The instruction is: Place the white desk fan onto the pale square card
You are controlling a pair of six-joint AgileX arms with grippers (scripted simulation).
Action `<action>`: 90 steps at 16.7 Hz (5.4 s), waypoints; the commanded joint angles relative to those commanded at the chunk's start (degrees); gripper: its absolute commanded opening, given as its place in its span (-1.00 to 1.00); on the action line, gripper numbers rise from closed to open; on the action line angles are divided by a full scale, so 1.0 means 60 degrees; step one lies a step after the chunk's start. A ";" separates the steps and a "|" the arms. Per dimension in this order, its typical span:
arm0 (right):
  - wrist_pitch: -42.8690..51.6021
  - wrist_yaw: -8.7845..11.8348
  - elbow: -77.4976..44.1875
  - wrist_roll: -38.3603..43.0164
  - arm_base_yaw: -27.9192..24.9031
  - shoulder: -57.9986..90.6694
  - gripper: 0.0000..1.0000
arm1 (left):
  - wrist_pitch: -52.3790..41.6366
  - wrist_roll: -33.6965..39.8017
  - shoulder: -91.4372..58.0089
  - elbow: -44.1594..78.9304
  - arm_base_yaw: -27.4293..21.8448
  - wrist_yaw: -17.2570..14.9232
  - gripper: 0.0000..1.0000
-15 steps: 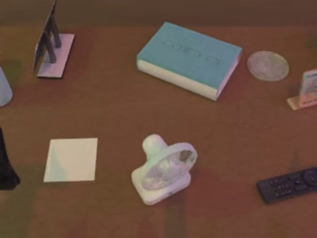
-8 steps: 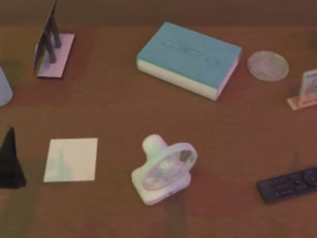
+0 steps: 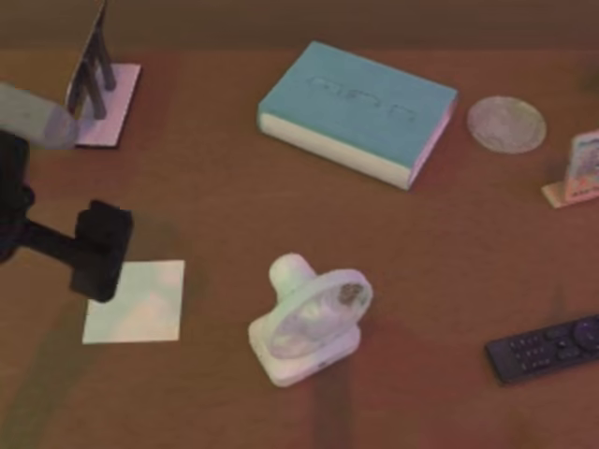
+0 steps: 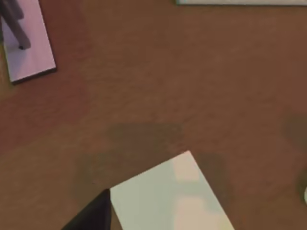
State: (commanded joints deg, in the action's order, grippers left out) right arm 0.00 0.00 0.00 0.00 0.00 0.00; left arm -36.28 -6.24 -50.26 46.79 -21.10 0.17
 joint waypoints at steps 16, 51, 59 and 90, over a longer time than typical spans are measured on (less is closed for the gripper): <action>0.0000 0.0000 0.0000 0.0000 0.0000 0.0000 1.00 | -0.7185 -0.1270 -1.0845 0.9651 -0.4306 -0.0056 1.00; 0.0000 0.0000 0.0000 0.0000 0.0000 0.0000 1.00 | -0.5333 -0.1286 -1.0929 0.7883 -0.4291 -0.0057 -1.00; 0.0000 0.0000 0.0000 0.0000 0.0000 0.0000 1.00 | -0.6422 -0.1264 -1.0850 0.8926 -0.4201 -0.0078 -1.00; 0.0000 0.0000 0.0000 0.0000 0.0000 0.0000 1.00 | -0.7142 -1.1486 -0.8297 0.7070 0.0936 -0.0097 -1.00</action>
State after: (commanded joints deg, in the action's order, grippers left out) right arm 0.00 0.00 0.00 0.00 0.00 0.00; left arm -79.13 -75.16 -100.04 89.21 -15.49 -0.41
